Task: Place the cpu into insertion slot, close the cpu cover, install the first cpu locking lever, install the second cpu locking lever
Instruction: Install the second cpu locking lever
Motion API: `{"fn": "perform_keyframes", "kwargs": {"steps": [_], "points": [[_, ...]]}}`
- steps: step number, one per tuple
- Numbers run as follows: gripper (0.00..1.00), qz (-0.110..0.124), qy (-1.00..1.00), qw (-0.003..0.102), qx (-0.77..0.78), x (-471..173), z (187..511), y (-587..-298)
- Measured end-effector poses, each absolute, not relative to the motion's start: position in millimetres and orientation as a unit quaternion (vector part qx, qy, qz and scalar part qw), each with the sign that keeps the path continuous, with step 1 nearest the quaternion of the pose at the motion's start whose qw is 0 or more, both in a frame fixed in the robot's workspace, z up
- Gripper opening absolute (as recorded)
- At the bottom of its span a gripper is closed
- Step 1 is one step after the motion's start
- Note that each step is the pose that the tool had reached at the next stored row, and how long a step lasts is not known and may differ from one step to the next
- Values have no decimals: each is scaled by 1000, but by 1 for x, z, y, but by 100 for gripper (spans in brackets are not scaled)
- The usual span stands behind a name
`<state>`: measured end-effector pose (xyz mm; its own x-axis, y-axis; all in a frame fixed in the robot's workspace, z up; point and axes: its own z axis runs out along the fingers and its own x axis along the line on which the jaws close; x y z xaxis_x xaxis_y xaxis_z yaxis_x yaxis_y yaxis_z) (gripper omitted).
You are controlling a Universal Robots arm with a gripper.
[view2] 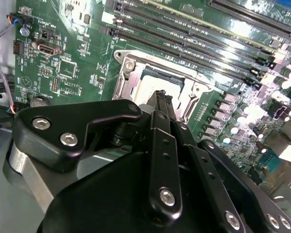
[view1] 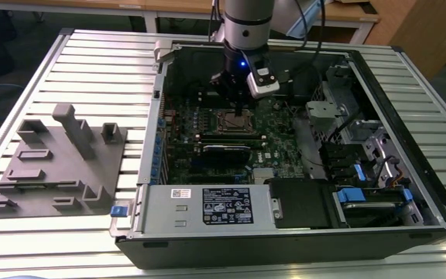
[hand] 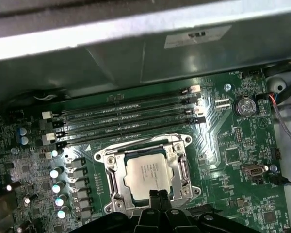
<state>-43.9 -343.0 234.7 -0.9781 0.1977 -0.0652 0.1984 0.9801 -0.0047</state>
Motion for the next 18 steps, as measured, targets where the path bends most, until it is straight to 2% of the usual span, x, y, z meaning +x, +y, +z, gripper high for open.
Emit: {"fn": "perform_keyframes", "kwargs": {"steps": [18], "points": [[11, -6, 994, 32, 100, -43, 235, -360]]}}
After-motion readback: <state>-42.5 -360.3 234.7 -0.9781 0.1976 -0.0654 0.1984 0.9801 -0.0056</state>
